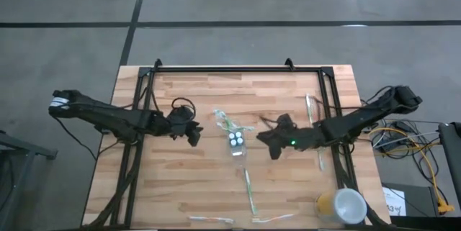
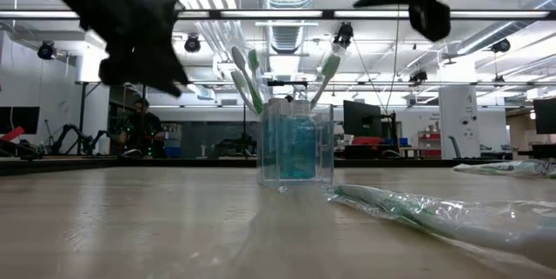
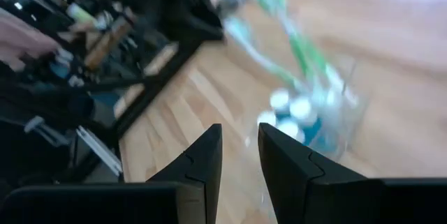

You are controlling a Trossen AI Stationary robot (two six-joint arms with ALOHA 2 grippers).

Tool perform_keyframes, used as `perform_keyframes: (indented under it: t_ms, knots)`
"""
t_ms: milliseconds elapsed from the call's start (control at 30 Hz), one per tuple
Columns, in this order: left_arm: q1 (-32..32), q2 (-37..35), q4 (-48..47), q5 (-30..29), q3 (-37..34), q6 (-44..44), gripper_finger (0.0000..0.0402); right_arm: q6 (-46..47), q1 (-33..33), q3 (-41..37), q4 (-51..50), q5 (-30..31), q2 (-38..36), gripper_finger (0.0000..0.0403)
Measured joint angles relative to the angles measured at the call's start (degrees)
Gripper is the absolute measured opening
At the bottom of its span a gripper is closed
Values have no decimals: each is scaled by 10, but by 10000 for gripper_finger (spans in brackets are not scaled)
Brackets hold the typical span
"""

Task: Pick & Place toothbrushing station
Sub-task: Adjust the transparent organizer

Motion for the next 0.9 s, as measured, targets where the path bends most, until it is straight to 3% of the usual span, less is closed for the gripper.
perform_keyframes:
  t_ms: [200, 400, 600, 900]
  knots:
    - [2, 0, 145, -16, -95, -114, 149, -71, 0, 0, 2, 53, -72, 91]
    - [7, 24, 340, -16, -165, -139, 149, -104, -1, 2, 2, 74, -99, 91]
    - [13, 83, 364, -8, -165, -170, 149, -102, -6, 4, 1, 74, -91, 91]
    - [51, 181, 375, 17, -106, -152, 149, -99, -14, 4, 4, 73, -90, 91]
